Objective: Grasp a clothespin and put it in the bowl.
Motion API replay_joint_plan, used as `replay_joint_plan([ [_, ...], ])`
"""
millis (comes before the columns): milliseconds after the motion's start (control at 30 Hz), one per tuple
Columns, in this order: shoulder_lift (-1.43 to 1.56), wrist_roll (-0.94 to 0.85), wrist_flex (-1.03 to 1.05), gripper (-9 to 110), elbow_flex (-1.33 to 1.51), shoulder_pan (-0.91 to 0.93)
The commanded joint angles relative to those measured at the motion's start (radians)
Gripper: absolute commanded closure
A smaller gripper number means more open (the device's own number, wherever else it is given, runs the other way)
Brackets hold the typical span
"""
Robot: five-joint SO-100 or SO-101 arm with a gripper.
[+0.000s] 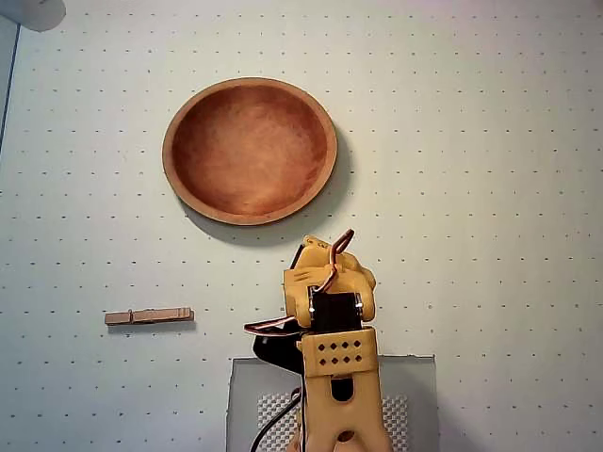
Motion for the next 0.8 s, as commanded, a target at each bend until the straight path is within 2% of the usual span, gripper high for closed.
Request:
replay_joint_plan([
  [0,-0.120,-0.150,0.094,105,-0.175,0.014],
  [233,-0.328,-0.206,0.310,105,-0.518,0.000],
  [467,-0.520,-0.202,0.253,105,-0.801,0.003],
  [767,-0.687,-0.219,0.293,104,-0.871,-0.011],
])
